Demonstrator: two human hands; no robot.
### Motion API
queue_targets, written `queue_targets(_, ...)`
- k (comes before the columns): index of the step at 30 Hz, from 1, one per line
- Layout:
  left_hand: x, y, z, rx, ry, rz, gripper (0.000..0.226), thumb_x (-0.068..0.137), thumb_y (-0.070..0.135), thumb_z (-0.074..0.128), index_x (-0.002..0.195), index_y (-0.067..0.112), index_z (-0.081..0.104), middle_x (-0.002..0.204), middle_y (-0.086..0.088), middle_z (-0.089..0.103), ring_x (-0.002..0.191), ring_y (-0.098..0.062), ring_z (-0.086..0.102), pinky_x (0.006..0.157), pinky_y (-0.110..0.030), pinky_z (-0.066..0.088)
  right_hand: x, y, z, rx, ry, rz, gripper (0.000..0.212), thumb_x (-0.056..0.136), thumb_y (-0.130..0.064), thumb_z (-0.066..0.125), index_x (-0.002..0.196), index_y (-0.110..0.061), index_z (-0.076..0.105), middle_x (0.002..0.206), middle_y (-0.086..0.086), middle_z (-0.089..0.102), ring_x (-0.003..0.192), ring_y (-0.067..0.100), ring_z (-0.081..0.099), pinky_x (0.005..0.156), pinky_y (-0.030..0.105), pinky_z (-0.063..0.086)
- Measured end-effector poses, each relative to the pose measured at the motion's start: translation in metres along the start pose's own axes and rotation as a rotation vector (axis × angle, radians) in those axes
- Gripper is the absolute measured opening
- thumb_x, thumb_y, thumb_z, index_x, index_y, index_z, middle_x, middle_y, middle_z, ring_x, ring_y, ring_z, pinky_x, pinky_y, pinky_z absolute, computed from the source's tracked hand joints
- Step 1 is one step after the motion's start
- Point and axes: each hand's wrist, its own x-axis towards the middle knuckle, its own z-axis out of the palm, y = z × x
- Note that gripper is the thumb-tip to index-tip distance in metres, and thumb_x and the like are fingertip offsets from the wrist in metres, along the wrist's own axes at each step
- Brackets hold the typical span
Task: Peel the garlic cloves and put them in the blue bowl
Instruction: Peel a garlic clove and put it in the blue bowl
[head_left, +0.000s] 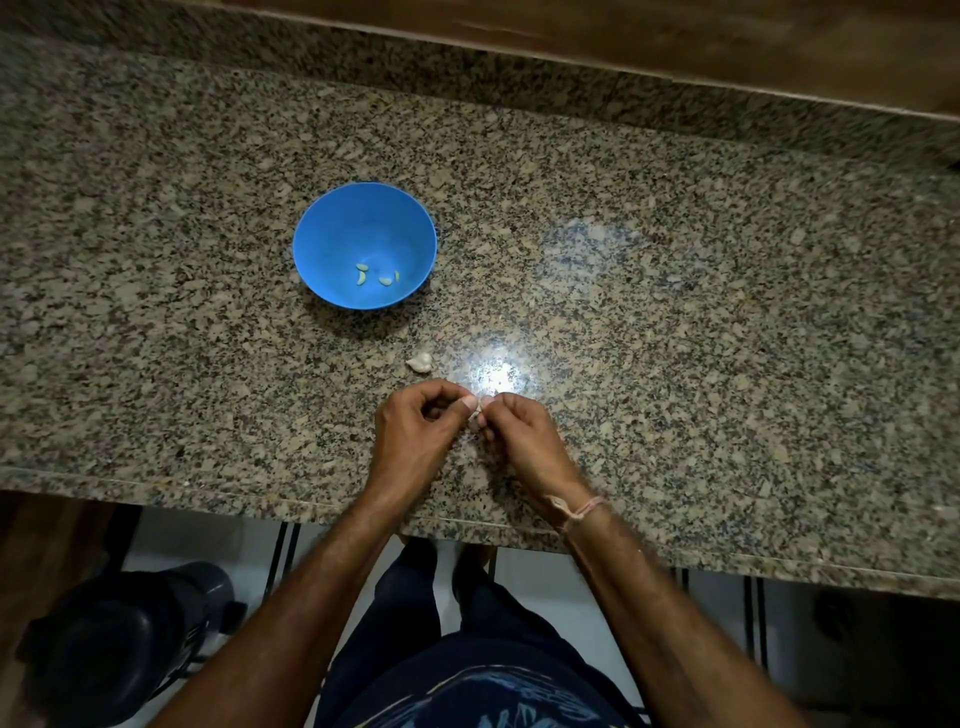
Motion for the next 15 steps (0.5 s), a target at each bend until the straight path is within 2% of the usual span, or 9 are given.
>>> queue_targets(2,0.001,-0.0002,-0.0003,0.005,-0.006,-0.02,0.009,0.094,0.028,0.076,0.097,0.02,0.078,0.086,0.006,0.077,0.083,-0.005,0.072,0.076,-0.022,0.06,0.0,-0.0001,0.003,-0.192,0.08,-0.133,0.032,0.106,-0.027,0.055,0.083,-0.005,0.059,0.071,-0.001,0.052,0.06,0.009,0.043,0.055,0.021,0.039)
queue_targets(4,0.0018,-0.0004,0.0002,-0.008,-0.024,-0.044,0.012,0.094,0.031,0.075,0.095,0.02,0.078,0.085,0.004,0.077,0.082,-0.009,0.073,0.075,-0.025,0.06,-0.0003,-0.0008,0.0039,-0.226,0.094,-0.171,0.032,0.106,-0.027,0.054,0.079,-0.009,0.056,0.07,-0.002,0.051,0.06,0.009,0.043,0.056,0.023,0.039)
queue_targets(8,0.0015,-0.0017,0.0012,0.039,-0.016,0.027,0.007,0.096,0.025,0.073,0.098,0.019,0.076,0.087,0.005,0.075,0.084,-0.009,0.071,0.075,-0.023,0.059,0.0001,-0.0055,-0.0011,0.295,-0.083,0.18,0.03,0.105,-0.019,0.054,0.076,-0.014,0.06,0.062,-0.004,0.05,0.055,0.011,0.041,0.052,0.022,0.037)
queue_targets(9,0.0012,-0.0011,0.0017,0.047,-0.01,0.029,0.008,0.096,0.025,0.073,0.098,0.018,0.076,0.087,0.005,0.075,0.083,-0.008,0.07,0.074,-0.02,0.058,0.0,-0.0062,-0.0009,0.346,-0.099,0.21,0.03,0.105,-0.018,0.053,0.077,-0.014,0.06,0.063,-0.004,0.05,0.056,0.012,0.041,0.052,0.022,0.038)
queue_targets(10,0.0026,-0.0026,0.0027,0.029,-0.013,-0.002,0.01,0.097,0.026,0.072,0.098,0.018,0.076,0.086,0.005,0.075,0.081,-0.007,0.07,0.071,-0.018,0.057,-0.0002,-0.0063,0.0006,0.321,-0.08,0.171,0.029,0.106,-0.018,0.053,0.078,-0.014,0.06,0.064,-0.004,0.05,0.057,0.011,0.042,0.053,0.022,0.038)
queue_targets(11,0.0047,-0.0037,0.0037,-0.032,-0.033,-0.069,0.013,0.097,0.027,0.071,0.098,0.015,0.077,0.084,0.004,0.075,0.078,-0.006,0.069,0.068,-0.017,0.055,0.0004,-0.004,0.0022,0.192,-0.027,0.071,0.027,0.106,-0.02,0.053,0.08,-0.014,0.059,0.067,-0.003,0.05,0.059,0.011,0.043,0.054,0.021,0.039)
queue_targets(13,0.0062,-0.0039,0.0051,-0.25,-0.103,-0.265,0.018,0.099,0.023,0.069,0.098,0.007,0.076,0.078,0.002,0.073,0.073,-0.009,0.065,0.062,-0.018,0.051,-0.0005,-0.0002,0.0044,-0.189,0.099,-0.178,0.027,0.108,-0.023,0.052,0.082,-0.014,0.055,0.072,-0.003,0.05,0.062,0.008,0.043,0.056,0.018,0.04)
queue_targets(14,0.0055,-0.0035,0.0059,-0.311,-0.121,-0.311,0.018,0.1,0.022,0.068,0.099,0.005,0.075,0.077,0.002,0.072,0.072,-0.01,0.063,0.062,-0.018,0.051,0.0012,0.0023,0.0051,-0.274,0.122,-0.24,0.028,0.108,-0.024,0.052,0.081,-0.015,0.054,0.072,-0.004,0.05,0.061,0.007,0.043,0.056,0.017,0.04)
queue_targets(15,0.0047,-0.0035,0.0066,-0.285,-0.112,-0.291,0.017,0.1,0.022,0.068,0.1,0.006,0.075,0.078,0.003,0.072,0.073,-0.009,0.064,0.063,-0.018,0.051,0.0019,0.0025,0.0054,-0.25,0.122,-0.22,0.028,0.108,-0.024,0.052,0.081,-0.015,0.054,0.071,-0.004,0.05,0.06,0.007,0.042,0.055,0.018,0.04)
